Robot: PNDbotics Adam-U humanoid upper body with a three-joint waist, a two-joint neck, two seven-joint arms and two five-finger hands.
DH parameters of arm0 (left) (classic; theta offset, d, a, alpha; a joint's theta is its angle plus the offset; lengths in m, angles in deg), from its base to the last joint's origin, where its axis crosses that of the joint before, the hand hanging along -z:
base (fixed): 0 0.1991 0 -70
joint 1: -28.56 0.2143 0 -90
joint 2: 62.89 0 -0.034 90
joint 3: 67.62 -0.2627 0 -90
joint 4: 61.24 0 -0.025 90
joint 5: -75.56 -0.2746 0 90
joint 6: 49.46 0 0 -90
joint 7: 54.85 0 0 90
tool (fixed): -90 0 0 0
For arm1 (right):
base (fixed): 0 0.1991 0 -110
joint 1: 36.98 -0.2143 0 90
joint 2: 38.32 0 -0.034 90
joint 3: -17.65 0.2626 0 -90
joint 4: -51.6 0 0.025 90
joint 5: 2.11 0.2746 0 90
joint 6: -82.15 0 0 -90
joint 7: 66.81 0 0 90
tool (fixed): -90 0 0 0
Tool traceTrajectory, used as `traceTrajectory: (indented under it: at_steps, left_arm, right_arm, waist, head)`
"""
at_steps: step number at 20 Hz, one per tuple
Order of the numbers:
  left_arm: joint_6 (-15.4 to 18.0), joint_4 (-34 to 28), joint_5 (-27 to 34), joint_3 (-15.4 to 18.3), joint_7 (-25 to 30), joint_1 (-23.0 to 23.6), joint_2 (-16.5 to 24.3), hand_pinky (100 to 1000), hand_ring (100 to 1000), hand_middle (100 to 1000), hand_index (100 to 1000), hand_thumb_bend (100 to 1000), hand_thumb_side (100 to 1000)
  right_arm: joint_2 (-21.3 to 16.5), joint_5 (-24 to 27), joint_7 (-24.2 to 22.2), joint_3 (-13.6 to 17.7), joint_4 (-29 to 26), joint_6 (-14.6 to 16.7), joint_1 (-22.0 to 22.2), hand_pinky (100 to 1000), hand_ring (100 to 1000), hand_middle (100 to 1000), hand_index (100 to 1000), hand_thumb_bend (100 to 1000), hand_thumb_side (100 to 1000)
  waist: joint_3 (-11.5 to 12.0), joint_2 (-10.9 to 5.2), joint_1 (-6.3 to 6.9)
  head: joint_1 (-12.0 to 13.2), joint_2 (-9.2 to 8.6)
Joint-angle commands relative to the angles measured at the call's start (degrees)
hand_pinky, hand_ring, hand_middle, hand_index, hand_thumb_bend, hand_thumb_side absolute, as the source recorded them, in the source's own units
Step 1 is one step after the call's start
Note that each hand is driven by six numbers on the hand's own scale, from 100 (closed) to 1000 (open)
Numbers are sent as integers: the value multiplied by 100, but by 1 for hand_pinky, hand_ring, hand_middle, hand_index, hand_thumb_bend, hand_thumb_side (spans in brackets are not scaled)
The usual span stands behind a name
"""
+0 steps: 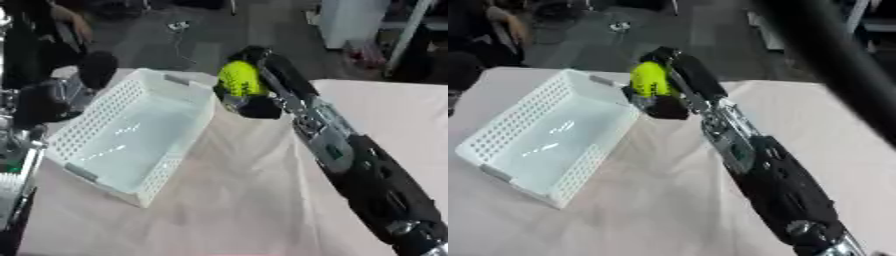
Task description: Pick up objects on the table and place them in the box.
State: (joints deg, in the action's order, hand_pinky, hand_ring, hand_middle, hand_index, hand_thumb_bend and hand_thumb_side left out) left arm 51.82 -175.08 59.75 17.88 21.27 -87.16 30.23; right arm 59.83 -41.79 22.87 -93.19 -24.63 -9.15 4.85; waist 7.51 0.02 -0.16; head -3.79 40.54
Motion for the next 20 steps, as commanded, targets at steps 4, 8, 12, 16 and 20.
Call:
traceTrajectory:
  at_steps: [4,8,12,16,20]
  left_arm:
    - [-9,-75,7,61,-16,-130,84,626,562,746,718,567,676]
    - [-7,-75,30,55,-16,-214,33,626,563,746,718,567,675]
    - [1,-75,78,11,24,-349,-46,628,564,746,718,566,676]
    - [-12,-75,136,-4,54,-495,-155,628,564,746,718,567,674]
    - [-11,-75,185,-51,111,-661,-271,628,564,746,719,568,673]
  right_arm:
    - [-126,196,-195,-9,-303,-128,-407,100,100,100,200,100,641]
    - [-72,252,-263,-55,-292,-77,-568,100,100,100,199,100,644]
    - [-33,291,-276,-58,-232,-8,-656,100,100,100,199,100,647]
    - [-45,274,-263,-3,-55,65,-780,100,100,100,200,100,654]
    - [-22,377,-207,75,168,207,-932,100,100,100,204,100,667]
  waist:
    - [57,-97,-9]
    - [147,-76,-41]
    - [320,-43,-78]
    - [518,13,-141]
    - [718,95,-235]
  head:
    - [-131,-27]
    - [-202,-59]
    - [-512,-175]
    - [-712,-369]
    - [-801,-601]
